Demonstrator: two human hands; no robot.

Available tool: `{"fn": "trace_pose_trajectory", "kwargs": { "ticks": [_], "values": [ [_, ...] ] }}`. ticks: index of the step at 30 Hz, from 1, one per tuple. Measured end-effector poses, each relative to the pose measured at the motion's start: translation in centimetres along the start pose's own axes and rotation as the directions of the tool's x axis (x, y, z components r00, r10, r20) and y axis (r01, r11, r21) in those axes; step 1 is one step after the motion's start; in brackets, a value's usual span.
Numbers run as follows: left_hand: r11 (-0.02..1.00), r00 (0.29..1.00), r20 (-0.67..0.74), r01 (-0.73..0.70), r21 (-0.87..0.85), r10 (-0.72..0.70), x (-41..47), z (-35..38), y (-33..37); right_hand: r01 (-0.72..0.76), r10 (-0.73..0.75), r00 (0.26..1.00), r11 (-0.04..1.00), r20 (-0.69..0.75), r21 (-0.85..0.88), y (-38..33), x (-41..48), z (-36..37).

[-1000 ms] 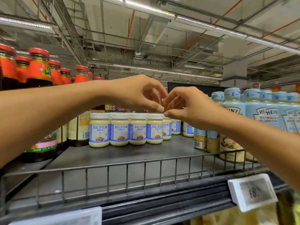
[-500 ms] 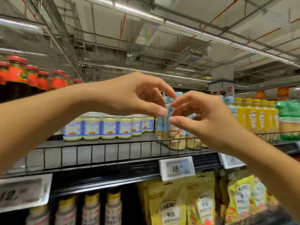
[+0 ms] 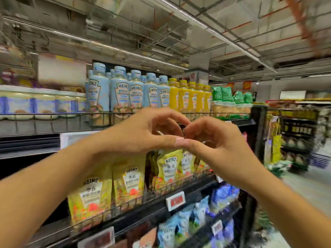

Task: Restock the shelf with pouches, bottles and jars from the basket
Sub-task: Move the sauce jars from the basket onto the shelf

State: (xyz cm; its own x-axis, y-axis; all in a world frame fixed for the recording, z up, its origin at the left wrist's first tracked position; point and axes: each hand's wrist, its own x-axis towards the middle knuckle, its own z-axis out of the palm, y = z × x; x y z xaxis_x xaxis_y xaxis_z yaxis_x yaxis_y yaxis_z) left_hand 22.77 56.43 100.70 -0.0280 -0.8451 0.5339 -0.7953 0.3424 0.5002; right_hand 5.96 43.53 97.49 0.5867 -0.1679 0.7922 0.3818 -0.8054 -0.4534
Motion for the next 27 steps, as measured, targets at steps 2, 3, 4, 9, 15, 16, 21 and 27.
{"fn": "trace_pose_trajectory", "kwargs": {
  "ticks": [2,3,4,9,15,16,21,27],
  "values": [
    [0.997,1.000,0.017,-0.013,-0.078,0.015,1.1,3.1,-0.4,-0.039,0.038,0.999,0.998,-0.019,-0.052,1.2,-2.2,-1.9],
    [0.992,1.000,0.026,-0.014,-0.123,0.017,1.7,4.7,-0.5,-0.061,0.059,0.998,0.996,-0.033,-0.064,1.8,-3.3,-2.7],
    [0.985,0.999,0.032,-0.013,-0.173,0.019,2.3,6.2,-0.8,-0.085,0.082,0.996,0.994,-0.047,-0.069,2.4,-4.4,-3.5],
    [0.922,0.997,0.072,0.003,-0.387,0.027,4.4,13.6,-3.0,-0.210,0.202,0.972,0.976,-0.123,-0.059,5.4,-9.6,-6.5],
    [0.861,0.993,0.114,0.041,-0.508,0.020,6.8,21.5,-7.0,-0.378,0.367,0.898,0.926,-0.243,-0.001,9.6,-14.5,-8.7],
    [0.855,0.993,0.118,0.050,-0.515,0.013,7.2,22.7,-7.8,-0.400,0.390,0.885,0.916,-0.255,0.011,10.4,-15.1,-8.9],
    [0.779,0.989,0.144,0.111,-0.616,-0.027,9.8,28.6,-11.4,-0.495,0.480,0.812,0.868,-0.331,0.045,15.4,-17.8,-9.9],
    [0.631,0.967,0.248,0.233,-0.740,-0.067,12.8,35.3,-15.7,-0.644,0.605,0.674,0.763,-0.424,0.064,21.5,-20.5,-10.5]
  ]
}}
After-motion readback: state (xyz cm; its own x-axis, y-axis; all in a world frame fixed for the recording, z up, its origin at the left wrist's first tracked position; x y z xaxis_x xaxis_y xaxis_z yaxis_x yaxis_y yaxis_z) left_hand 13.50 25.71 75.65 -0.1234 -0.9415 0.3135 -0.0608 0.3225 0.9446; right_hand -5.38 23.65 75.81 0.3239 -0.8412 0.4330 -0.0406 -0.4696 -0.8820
